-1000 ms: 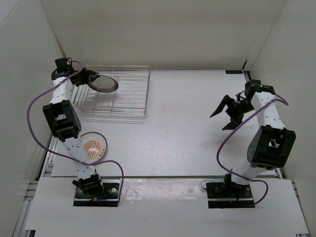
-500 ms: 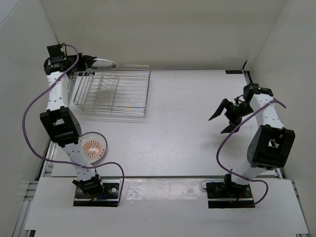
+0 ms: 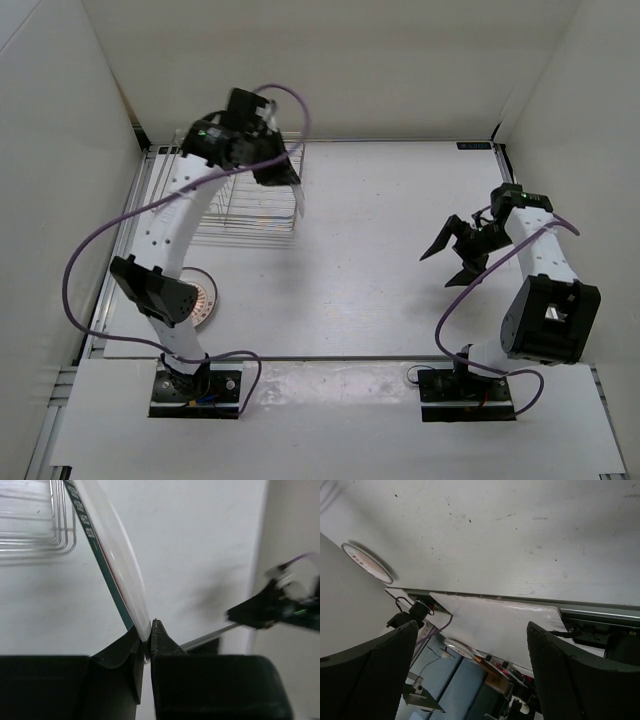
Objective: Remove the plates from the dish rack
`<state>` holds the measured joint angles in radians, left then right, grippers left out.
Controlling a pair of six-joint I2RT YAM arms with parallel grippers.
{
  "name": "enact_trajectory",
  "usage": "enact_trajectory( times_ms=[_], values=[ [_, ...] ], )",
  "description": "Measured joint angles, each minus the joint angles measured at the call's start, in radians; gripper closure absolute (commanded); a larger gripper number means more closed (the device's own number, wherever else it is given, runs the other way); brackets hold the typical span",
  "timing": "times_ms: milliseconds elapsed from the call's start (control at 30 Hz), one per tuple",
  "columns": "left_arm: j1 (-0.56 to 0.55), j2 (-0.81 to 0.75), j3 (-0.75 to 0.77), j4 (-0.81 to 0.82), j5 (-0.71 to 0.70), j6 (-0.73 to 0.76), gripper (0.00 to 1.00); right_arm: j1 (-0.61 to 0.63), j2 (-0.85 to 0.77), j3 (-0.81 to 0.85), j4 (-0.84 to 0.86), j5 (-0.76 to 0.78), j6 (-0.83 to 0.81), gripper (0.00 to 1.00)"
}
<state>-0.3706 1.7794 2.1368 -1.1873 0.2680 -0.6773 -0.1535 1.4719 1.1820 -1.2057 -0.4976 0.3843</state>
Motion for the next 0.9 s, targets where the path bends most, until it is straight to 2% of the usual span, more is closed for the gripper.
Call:
enact_trajectory(
  times_ms=[167,267,367,500,667,900],
  values=[
    [-0.265,-0.013,-0.080,-0.103,-0.236,0.191,0.99,0.034,-0.043,-0.051,-0.017,0.012,-0.006,0.10],
    [-0.410,0.003,-0.134,-0.155,-0.445,0.250,0.99,0.064,-0.085,-0.088,-0.027,0.027,-0.015,0.10],
    [-0.589,0.050,-0.172,-0.152,-0.668,0.251,0.99,0.093,-0.138,-0.113,-0.044,0.050,-0.026,0.10],
    [-0.759,0.146,-0.262,-0.149,-0.814,0.156,0.99,0.129,-0.189,-0.130,-0.056,0.082,-0.034,0.10],
    [-0.818,0.259,-0.369,-0.145,-0.907,0.049,0.99,0.185,-0.222,-0.166,-0.064,0.129,-0.052,0.10],
    [-0.816,0.268,-0.512,-0.151,-0.968,-0.053,0.99,0.261,-0.274,-0.192,-0.082,0.197,-0.069,0.10]
  ],
)
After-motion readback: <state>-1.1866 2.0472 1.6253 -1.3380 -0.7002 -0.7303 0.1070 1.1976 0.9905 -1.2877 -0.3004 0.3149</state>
